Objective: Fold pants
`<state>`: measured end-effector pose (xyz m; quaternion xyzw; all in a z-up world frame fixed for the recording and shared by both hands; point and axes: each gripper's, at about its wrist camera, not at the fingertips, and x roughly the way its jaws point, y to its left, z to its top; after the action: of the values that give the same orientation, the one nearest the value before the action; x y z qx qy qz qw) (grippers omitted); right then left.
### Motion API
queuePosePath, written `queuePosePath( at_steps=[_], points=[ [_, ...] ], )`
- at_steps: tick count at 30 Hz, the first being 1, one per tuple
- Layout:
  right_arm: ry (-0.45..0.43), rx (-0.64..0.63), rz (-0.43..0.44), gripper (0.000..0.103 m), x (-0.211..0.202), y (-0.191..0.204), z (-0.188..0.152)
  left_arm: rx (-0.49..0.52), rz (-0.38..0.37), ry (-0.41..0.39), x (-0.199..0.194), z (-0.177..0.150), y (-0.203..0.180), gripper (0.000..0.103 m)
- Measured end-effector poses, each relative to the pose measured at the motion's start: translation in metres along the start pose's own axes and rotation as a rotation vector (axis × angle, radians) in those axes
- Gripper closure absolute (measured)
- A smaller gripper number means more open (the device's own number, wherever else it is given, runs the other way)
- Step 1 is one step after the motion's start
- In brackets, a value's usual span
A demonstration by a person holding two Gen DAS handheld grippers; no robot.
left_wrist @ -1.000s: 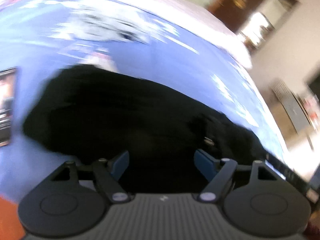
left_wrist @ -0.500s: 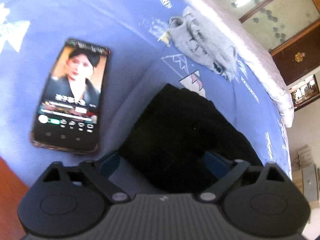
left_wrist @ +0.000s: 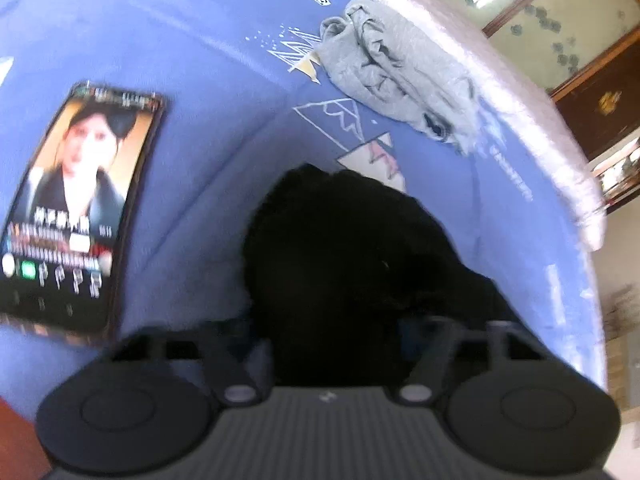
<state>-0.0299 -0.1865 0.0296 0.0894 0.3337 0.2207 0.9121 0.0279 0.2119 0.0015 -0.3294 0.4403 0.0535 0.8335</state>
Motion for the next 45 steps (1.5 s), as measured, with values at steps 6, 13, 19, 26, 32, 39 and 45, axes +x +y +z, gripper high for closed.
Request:
queuePosePath(
  at_steps=[6,13,19,26,32,39,45],
  points=[
    [-0.069,-0.081,0.018,0.055,-0.011,0.012,0.006,0.012,-0.080,-0.014,-0.030,0.000,-0.019,0.067],
    [-0.105,-0.362,0.236,0.028,-0.004,0.075,0.013,0.243,-0.156,-0.070,-0.077,-0.012,-0.102,0.067],
    [-0.167,-0.412,0.227,0.013,0.013,0.096,0.032,0.496,-0.193,-0.047,-0.086,-0.042,-0.185,0.065],
    [-0.146,-0.057,0.149,0.080,0.024,0.031,0.053,0.683,-0.356,-0.120,-0.126,-0.077,-0.230,0.032],
    [-0.297,0.373,0.227,0.078,-0.023,-0.099,0.042,0.630,-0.302,-0.167,-0.122,-0.072,-0.213,0.018],
    [-0.218,0.602,0.144,0.062,-0.047,-0.180,-0.008,0.623,-0.213,0.056,-0.029,-0.100,-0.220,0.021],
    [-0.167,0.697,0.271,0.033,-0.063,-0.191,-0.018,0.752,-0.074,0.150,0.021,-0.144,-0.222,0.022]
  ],
)
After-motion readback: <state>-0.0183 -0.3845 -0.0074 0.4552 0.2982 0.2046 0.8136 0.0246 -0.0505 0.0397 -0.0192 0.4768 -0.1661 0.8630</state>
